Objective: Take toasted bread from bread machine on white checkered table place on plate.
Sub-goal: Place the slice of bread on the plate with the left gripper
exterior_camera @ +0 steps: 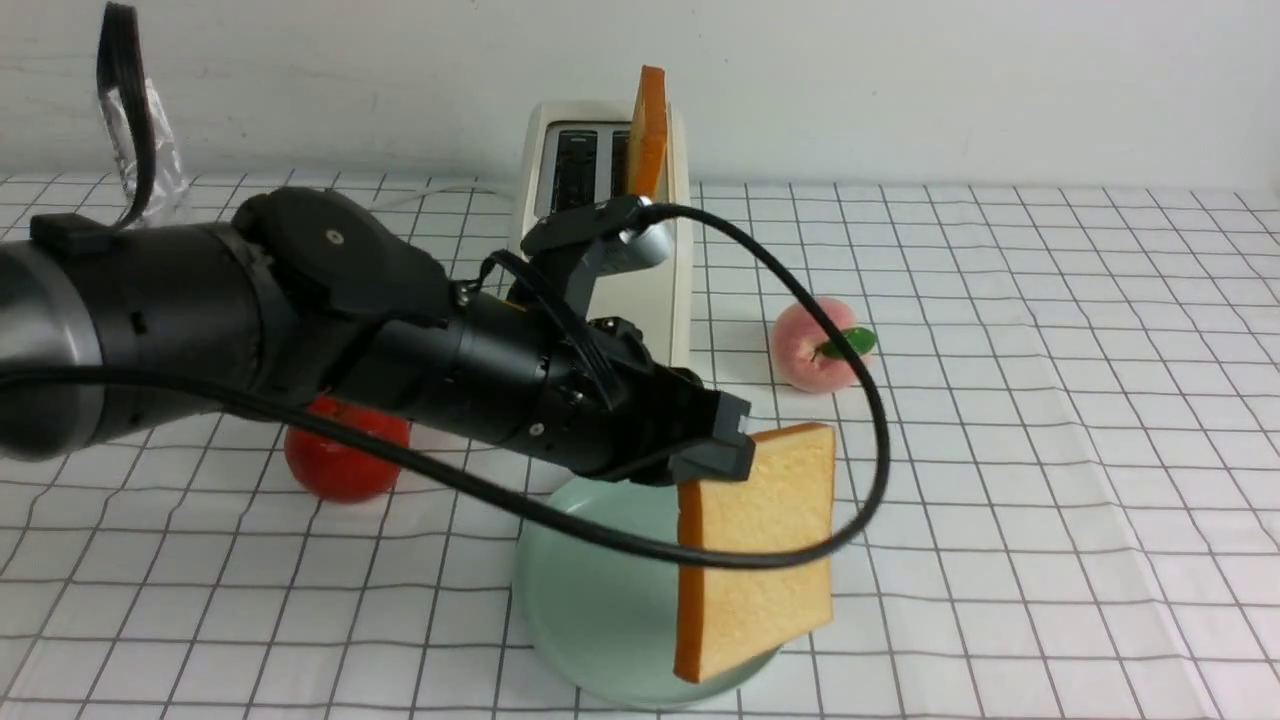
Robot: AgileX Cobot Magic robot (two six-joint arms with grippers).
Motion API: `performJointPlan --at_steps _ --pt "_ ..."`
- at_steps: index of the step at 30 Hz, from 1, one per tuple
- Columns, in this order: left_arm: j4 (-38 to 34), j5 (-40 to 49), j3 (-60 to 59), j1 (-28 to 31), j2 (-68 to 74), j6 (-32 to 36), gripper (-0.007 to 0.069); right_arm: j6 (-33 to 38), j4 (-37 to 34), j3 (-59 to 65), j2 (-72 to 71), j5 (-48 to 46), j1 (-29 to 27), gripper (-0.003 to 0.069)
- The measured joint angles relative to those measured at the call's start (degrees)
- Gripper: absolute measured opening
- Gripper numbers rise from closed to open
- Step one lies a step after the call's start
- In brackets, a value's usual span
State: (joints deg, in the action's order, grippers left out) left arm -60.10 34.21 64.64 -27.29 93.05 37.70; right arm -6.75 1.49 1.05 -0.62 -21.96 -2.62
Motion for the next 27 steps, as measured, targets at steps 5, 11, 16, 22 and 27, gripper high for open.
performJointPlan --at_steps 5,11,16,22,27 --pt "-0.45 3.49 0.0 5.62 0.51 1.31 0.0067 0.0 0.0 0.0 0.0 0.0 0.0 0.024" --pt "-0.67 7.36 0.0 6.48 3.37 3.07 0.0067 0.0 0.0 0.0 0.0 0.0 0.0 0.024" --pt "-3.3 4.88 0.0 6.3 6.71 5.44 0.0067 0.0 0.0 0.0 0.0 0.0 0.0 0.024" --pt "-8.47 3.61 0.0 6.36 8.94 9.21 0.0067 0.0 0.0 0.0 0.0 0.0 0.0 0.024" --pt "-8.83 2.76 0.0 6.36 9.71 9.4 0.0069 0.0 0.0 0.0 0.0 0.0 0.0 0.024"
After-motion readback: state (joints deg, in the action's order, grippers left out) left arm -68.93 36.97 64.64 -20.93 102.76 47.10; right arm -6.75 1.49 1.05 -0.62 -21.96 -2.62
